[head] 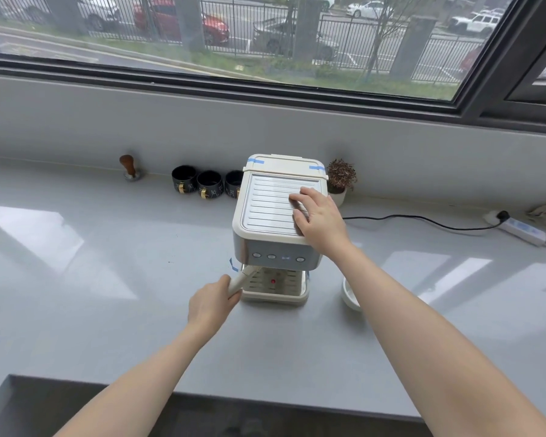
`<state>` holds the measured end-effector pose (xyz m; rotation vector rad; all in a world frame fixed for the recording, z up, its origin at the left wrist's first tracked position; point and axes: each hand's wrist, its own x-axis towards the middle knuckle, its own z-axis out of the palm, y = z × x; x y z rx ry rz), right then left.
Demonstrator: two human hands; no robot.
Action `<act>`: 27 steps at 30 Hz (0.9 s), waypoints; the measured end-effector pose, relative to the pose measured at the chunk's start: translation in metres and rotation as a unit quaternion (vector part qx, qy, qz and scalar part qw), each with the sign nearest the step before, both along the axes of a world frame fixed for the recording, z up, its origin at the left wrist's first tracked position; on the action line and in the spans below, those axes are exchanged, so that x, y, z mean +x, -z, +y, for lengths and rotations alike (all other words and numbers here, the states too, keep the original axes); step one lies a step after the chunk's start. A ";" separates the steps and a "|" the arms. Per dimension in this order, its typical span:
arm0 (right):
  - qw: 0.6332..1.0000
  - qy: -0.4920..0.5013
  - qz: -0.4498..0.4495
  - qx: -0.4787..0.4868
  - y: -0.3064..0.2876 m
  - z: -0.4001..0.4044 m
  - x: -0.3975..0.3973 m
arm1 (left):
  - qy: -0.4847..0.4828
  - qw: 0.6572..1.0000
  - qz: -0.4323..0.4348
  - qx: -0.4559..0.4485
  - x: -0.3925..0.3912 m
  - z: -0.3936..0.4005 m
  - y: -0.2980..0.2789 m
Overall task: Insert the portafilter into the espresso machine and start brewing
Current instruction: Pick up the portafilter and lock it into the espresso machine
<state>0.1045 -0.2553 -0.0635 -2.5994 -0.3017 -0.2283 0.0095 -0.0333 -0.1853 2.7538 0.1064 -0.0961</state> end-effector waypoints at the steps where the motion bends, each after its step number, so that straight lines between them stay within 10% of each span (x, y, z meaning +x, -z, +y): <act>1: 1.000 0.000 0.000 -0.001 0.000 0.000 0.000 | -0.006 1.000 -0.002 -0.004 0.002 0.002 0.000; 27: 0.999 -0.006 0.008 -0.032 0.000 0.001 0.000 | 0.017 0.998 0.010 -0.054 0.036 0.015 -0.010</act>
